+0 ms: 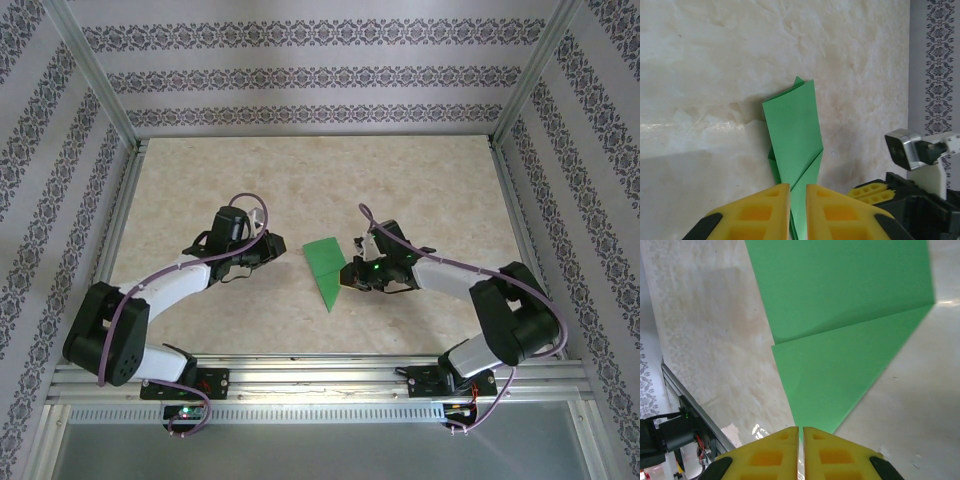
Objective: Fold a paper plane with a square sheet of paper (pick it up from the middle)
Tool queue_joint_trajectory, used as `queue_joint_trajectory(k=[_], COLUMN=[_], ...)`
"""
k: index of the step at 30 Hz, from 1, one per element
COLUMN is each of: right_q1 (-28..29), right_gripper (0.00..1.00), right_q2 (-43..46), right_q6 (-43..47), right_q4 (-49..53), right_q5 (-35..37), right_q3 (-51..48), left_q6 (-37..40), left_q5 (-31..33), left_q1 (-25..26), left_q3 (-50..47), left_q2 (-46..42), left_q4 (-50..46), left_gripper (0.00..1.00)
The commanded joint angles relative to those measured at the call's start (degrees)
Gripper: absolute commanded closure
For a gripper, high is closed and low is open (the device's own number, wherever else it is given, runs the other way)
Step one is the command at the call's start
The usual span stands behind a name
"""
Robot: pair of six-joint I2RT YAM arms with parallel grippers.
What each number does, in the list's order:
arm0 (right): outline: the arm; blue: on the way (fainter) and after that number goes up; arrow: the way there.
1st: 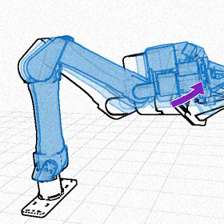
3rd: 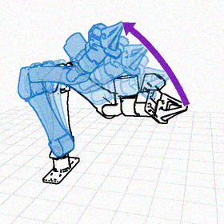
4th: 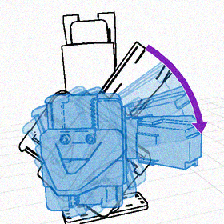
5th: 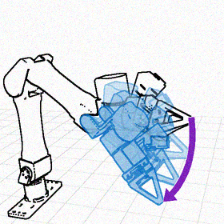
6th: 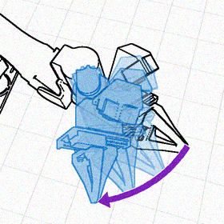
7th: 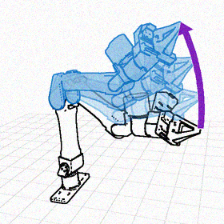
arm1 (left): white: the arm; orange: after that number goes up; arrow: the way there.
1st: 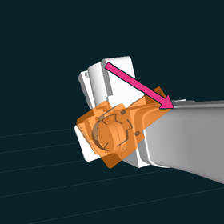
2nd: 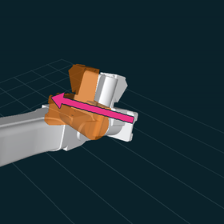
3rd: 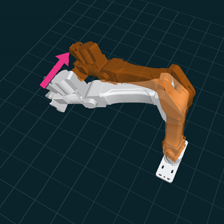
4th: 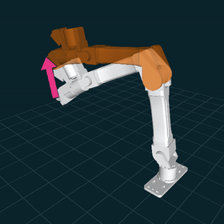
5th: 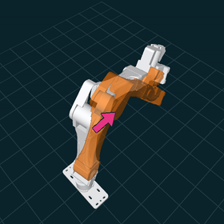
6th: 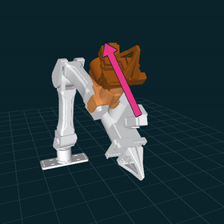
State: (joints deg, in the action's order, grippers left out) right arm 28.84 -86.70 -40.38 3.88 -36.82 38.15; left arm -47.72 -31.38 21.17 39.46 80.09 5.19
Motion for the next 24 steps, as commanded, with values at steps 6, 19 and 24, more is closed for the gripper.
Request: queue_joint_trajectory(k=[6,19,24], right_q1=[2.26,4.74,6.41], right_gripper=[0.91,0.94,0.91], right_q2=[-5.5,-9.2,-7.49], right_q6=[-3.9,-12.99,-20.43], right_q4=[-6.63,-8.72,-10.48], right_q5=[-2.25,5.51,12.0], right_q3=[1.49,-1.98,-5.23], left_q6=[-2.24,-2.94,-7.03], left_q5=[-3.26,-6.68,-6.09], left_q1=[1.24,5.4,7.32], left_q3=[1.23,5.94,8.63], left_q2=[2.22,11.12,17.89], left_q4=[4.02,6.53,10.07], left_gripper=[0.9,0.93,0.94])
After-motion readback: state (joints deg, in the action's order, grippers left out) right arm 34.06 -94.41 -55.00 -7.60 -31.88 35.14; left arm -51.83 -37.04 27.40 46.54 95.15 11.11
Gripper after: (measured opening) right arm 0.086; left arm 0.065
